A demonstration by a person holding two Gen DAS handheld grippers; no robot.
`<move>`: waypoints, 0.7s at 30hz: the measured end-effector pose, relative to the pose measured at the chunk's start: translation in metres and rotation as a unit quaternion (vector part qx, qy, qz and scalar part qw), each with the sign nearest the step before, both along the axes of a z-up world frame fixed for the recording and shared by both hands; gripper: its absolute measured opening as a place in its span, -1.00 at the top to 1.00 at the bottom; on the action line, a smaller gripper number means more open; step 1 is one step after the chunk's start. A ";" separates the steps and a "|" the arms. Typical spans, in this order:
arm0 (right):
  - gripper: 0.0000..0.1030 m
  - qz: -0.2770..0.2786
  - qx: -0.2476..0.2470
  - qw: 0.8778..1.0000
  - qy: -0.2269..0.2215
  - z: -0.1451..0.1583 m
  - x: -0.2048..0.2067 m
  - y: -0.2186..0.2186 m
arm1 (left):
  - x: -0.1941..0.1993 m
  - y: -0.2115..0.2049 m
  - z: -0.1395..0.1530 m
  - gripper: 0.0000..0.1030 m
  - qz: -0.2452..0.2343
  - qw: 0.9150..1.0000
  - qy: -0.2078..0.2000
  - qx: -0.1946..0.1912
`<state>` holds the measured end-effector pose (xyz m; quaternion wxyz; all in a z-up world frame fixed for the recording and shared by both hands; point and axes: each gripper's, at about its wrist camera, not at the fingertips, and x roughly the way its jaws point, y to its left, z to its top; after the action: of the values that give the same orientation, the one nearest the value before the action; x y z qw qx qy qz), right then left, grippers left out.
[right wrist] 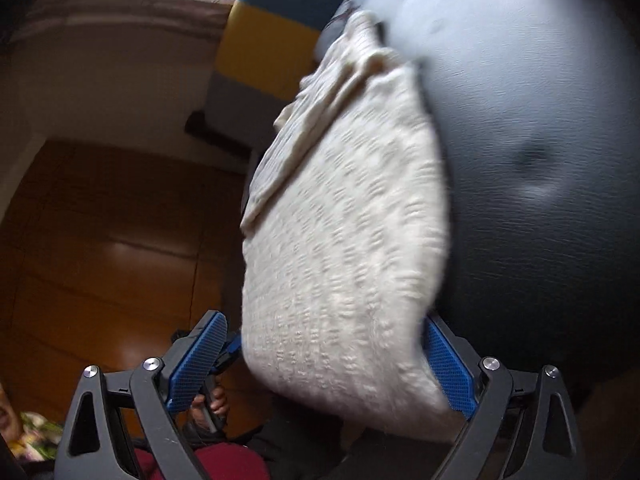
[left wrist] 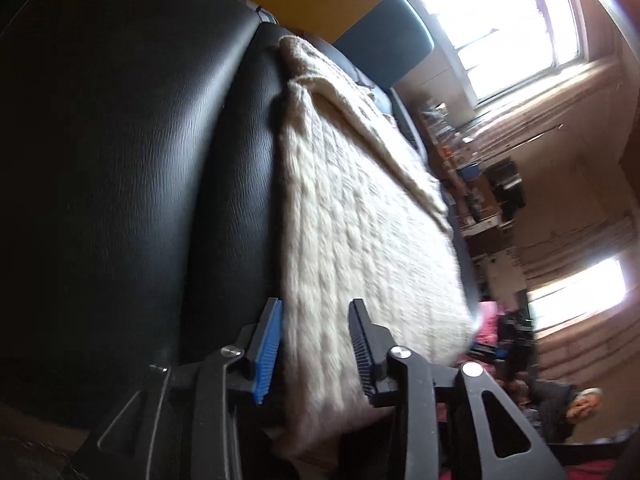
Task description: Fold clothes
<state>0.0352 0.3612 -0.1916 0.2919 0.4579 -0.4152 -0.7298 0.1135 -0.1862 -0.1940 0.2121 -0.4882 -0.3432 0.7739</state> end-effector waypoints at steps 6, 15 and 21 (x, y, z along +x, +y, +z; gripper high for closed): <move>-1.00 0.027 0.080 0.996 0.038 0.012 0.004 -0.028 | 0.016 0.022 0.001 0.17 -0.049 0.999 0.011 -0.003; -0.93 0.079 0.263 0.959 0.073 0.024 0.010 -0.072 | 0.019 0.033 0.003 0.15 -0.046 0.999 0.010 -0.015; 0.74 0.034 0.353 0.934 0.036 0.024 0.009 -0.058 | 0.011 0.048 0.004 0.89 -0.036 0.995 -0.001 -0.088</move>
<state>0.0439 0.3034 -0.1677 0.1508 0.5184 -0.1045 -0.8352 0.1248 -0.1377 -0.1904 0.1957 -0.5176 -0.2564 0.7925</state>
